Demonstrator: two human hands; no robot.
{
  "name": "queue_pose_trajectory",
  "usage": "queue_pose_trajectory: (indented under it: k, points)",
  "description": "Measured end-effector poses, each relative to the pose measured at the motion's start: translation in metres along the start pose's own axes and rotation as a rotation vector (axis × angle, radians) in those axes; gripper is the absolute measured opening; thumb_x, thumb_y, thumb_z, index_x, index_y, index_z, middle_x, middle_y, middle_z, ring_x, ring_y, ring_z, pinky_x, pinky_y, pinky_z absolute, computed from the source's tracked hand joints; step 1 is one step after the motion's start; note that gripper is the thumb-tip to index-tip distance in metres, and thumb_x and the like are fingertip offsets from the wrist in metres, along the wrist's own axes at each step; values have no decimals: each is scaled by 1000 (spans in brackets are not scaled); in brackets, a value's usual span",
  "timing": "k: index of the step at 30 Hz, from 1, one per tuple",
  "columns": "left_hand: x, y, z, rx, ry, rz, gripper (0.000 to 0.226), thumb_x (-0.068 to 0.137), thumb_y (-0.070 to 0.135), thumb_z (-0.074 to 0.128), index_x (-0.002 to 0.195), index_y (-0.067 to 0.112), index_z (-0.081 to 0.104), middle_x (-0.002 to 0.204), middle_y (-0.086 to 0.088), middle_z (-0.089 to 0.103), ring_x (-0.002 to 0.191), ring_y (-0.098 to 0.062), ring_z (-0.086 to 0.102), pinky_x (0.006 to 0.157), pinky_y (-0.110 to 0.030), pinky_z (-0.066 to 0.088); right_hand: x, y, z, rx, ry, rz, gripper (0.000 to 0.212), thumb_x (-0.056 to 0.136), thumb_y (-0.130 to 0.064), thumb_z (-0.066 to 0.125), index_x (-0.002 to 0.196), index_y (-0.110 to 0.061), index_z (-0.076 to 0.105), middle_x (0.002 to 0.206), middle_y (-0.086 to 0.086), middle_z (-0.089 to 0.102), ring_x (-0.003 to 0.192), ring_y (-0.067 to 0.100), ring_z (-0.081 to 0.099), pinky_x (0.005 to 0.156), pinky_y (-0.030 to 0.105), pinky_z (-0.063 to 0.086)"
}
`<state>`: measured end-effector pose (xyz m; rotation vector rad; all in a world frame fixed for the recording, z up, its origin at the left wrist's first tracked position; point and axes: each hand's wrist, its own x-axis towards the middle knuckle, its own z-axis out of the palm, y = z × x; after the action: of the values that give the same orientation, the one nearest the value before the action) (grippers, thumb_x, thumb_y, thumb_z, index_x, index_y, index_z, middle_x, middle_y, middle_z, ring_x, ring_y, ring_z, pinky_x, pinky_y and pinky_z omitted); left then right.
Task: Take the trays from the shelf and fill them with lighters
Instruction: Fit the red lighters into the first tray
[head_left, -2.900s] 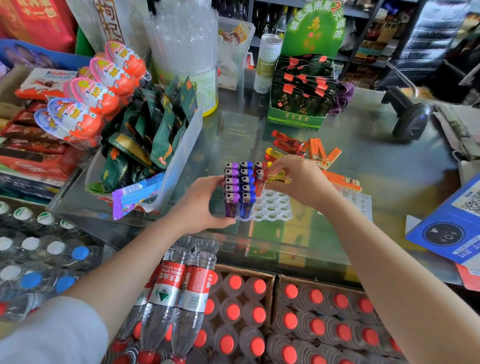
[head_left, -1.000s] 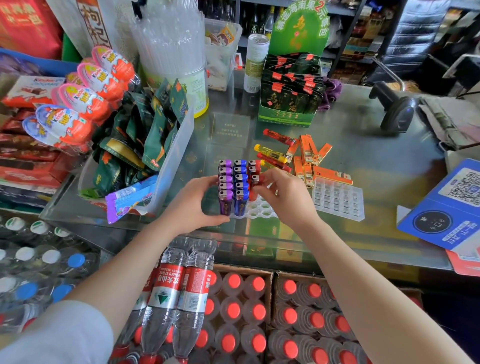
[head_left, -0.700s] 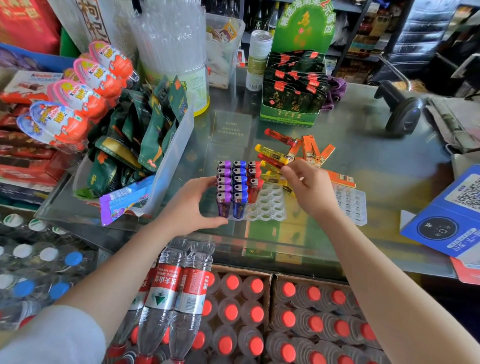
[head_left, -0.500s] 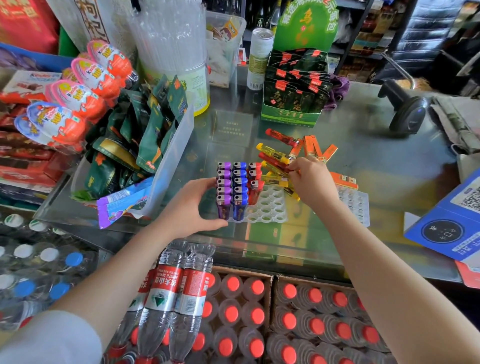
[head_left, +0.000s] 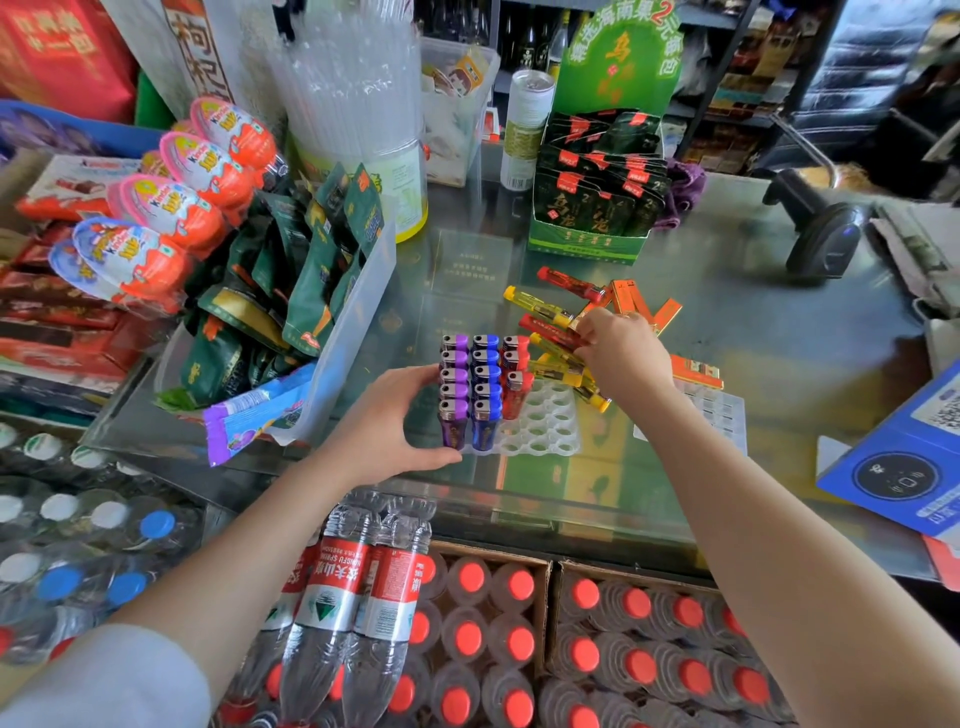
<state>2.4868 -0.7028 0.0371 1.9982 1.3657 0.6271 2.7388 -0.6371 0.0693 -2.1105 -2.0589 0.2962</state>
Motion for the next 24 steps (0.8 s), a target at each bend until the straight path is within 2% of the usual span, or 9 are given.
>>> queue_pose_trajectory:
  k: [3, 8, 13, 17, 20, 24]
  points:
    - [0, -2, 1, -4, -9, 3, 75, 57, 55, 67, 125, 31, 45, 118, 21, 46, 115, -5, 42, 97, -32, 34, 6, 4, 1, 91, -8, 30, 29, 85, -14, 60, 114, -13, 58, 109, 14, 63, 109, 31, 51, 81, 41, 50]
    - [3, -5, 2, -14, -16, 24, 71, 59, 49, 73, 123, 32, 47, 122, 15, 52, 117, -11, 45, 100, -40, 37, 1, 7, -3, 133, 14, 25, 24, 85, -13, 59, 109, -11, 63, 112, 12, 58, 103, 29, 51, 83, 38, 47]
    - [5, -14, 5, 4, -14, 25, 72, 59, 51, 74, 124, 30, 47, 123, 10, 55, 117, -12, 47, 98, -43, 40, -41, -10, -27, 654, 241, 1, 7, 85, -12, 59, 89, -17, 56, 76, -8, 60, 69, 5, 55, 59, 7, 40]
    - [9, -18, 7, 10, -24, 39, 68, 59, 53, 73, 119, 33, 49, 117, 13, 58, 112, -12, 52, 93, -45, 44, -78, -16, -30, 886, 131, -103, 16, 87, -8, 58, 88, -24, 55, 73, -8, 62, 63, 4, 58, 62, 14, 48]
    - [9, -19, 7, 17, -17, 50, 69, 59, 54, 73, 119, 33, 49, 118, 13, 58, 112, -12, 52, 92, -45, 44, -91, -17, -19, 839, 6, -182, 16, 88, -5, 55, 97, -18, 55, 74, -9, 63, 67, 3, 61, 69, 15, 51]
    - [8, -20, 7, 25, -17, 46, 72, 58, 55, 73, 122, 33, 48, 120, 13, 58, 112, -11, 52, 93, -45, 44, -94, -23, -4, 790, -45, -195, 18, 89, -7, 55, 100, -21, 56, 78, -5, 66, 74, 9, 65, 75, 22, 54]
